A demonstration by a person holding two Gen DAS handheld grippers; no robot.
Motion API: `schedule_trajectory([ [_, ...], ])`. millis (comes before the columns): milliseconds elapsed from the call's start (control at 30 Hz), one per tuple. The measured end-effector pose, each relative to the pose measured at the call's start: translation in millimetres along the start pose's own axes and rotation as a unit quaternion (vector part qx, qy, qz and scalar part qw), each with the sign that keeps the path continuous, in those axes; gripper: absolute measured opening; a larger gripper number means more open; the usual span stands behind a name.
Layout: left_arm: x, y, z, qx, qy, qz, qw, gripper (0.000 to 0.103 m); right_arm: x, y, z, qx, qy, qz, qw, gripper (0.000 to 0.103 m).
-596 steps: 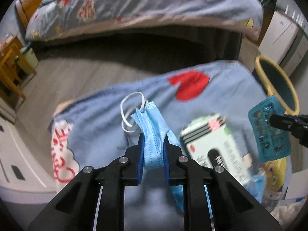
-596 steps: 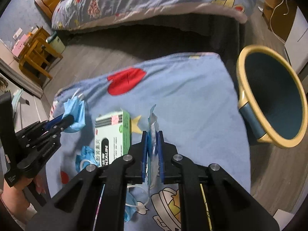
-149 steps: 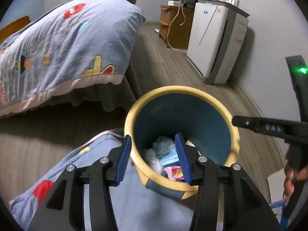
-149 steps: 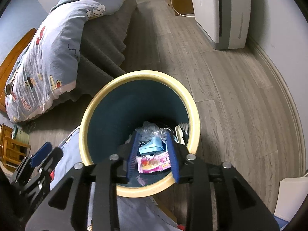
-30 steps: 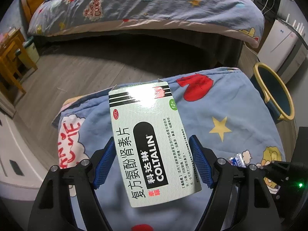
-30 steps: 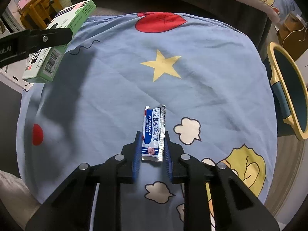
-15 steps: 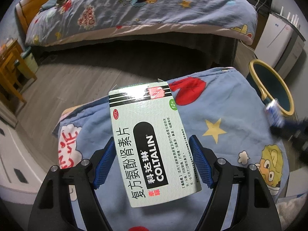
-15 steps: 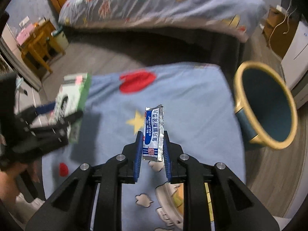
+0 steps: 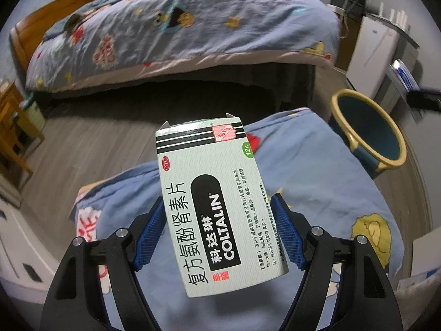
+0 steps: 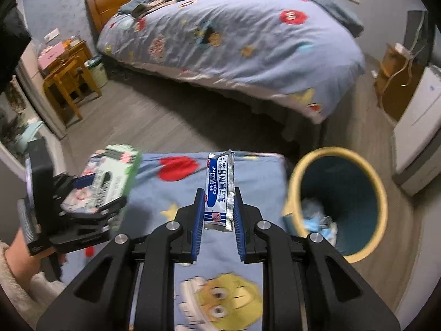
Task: Collect trash
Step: 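Carry the box and strip over the bin and open both tools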
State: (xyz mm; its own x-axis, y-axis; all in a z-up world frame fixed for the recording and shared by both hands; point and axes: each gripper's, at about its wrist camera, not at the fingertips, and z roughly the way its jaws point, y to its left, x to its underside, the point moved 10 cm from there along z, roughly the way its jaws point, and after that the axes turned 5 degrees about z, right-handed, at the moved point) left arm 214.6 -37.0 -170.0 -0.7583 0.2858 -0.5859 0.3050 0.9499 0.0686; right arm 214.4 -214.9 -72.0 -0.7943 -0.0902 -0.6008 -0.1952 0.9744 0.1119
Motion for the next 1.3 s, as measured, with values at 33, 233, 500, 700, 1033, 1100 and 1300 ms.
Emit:
schedule_trajectory([
  [33,-2,-6,-1,0.005,-0.001,0.004,1.0000,0.076,0,-12,1,0.001,-0.003,0.016,1.000,0.019],
  [233,-12,-47,-3,0.038,-0.007,0.023,0.9990,0.076,2,-97,11,0.034,0.001,0.102,0.994,0.019],
  [500,-46,-130,-11,0.090,-0.025,0.065,0.9935,0.076,21,-200,21,0.089,0.012,0.180,0.980,0.019],
  [700,-81,-193,11,0.127,-0.017,0.099,0.9868,0.076,43,-244,33,0.094,0.026,0.214,0.972,0.019],
  [1033,-132,-260,72,0.123,-0.008,0.173,0.9771,0.076,79,-292,68,0.041,0.054,0.351,0.934,0.020],
  [1100,-135,-272,84,0.126,-0.003,0.182,0.9752,0.076,79,-290,73,0.036,0.057,0.353,0.933,0.020],
  [1300,-138,-293,107,0.129,0.002,0.190,0.9731,0.076,69,-286,82,0.032,0.055,0.348,0.935,0.020],
])
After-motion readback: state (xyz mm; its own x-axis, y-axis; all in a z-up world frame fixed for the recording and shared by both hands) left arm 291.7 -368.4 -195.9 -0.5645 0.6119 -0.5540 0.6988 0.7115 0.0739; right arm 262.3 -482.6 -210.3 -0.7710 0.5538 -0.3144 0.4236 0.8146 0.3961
